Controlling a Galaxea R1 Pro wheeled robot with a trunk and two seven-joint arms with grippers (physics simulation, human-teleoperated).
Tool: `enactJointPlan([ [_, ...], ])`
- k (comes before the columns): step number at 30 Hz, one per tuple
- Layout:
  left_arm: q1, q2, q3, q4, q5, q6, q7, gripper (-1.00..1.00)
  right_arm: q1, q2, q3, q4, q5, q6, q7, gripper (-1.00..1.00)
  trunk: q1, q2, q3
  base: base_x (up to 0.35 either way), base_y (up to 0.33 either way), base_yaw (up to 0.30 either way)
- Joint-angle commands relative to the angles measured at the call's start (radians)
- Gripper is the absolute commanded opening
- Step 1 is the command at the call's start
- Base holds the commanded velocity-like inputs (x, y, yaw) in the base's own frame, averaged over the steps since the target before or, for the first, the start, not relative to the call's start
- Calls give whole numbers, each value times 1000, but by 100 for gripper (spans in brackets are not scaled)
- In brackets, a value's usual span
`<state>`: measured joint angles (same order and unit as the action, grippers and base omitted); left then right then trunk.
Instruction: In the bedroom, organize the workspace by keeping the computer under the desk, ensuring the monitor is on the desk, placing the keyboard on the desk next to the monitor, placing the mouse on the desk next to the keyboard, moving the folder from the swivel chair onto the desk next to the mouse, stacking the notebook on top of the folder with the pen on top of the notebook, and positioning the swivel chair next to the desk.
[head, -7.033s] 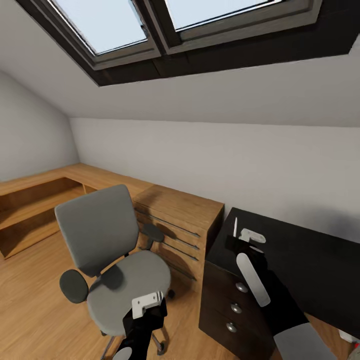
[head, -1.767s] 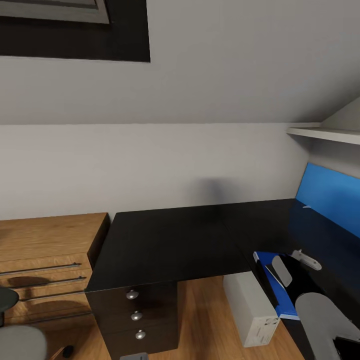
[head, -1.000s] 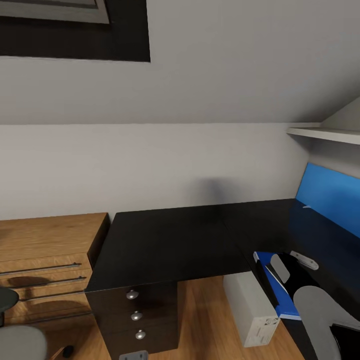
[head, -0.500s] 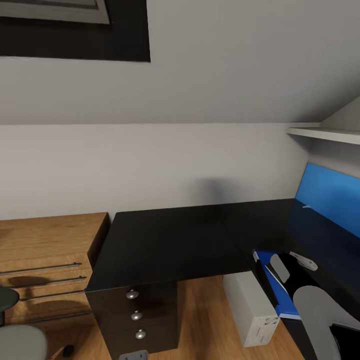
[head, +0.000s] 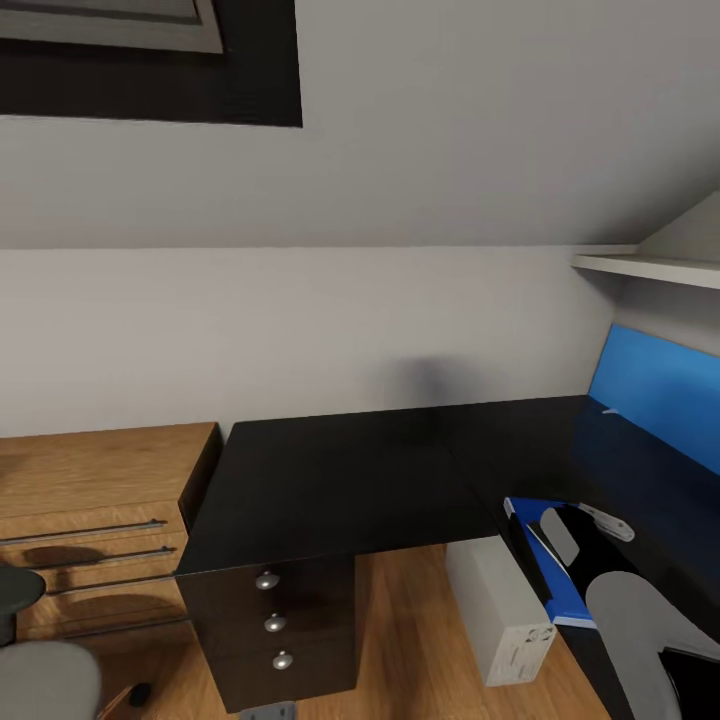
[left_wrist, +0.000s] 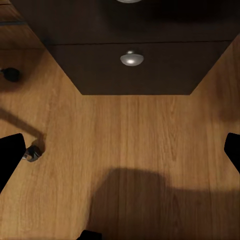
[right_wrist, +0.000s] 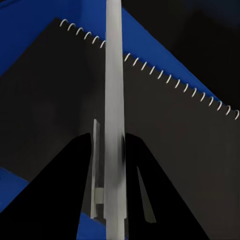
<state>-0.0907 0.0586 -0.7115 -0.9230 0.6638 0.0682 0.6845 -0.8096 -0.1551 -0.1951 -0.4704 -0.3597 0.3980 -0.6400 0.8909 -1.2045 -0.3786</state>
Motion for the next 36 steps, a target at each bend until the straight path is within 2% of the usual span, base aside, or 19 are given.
enactJointPlan([
  [1,-1,1,-4,-2,2,5,8,100,0,0,0,-2,-7,4,-4,-100,0,-1,-1,0,0,0],
  [10,-1,1,-4,-2,3,5,8,100,0,3,2,-2,-7,3,-4,-100,0,-1,-1,-80,0,0],
  [35,-1,1,-3,-2,2,5,9,100,0,10,8,-2,-7,1,-4,-100,0,-1,-1,-2,0,0],
  [36,-1,1,-3,-2,2,5,9,100,0,10,10,-2,-7,1,-4,100,0,-1,-1,0,0,0],
])
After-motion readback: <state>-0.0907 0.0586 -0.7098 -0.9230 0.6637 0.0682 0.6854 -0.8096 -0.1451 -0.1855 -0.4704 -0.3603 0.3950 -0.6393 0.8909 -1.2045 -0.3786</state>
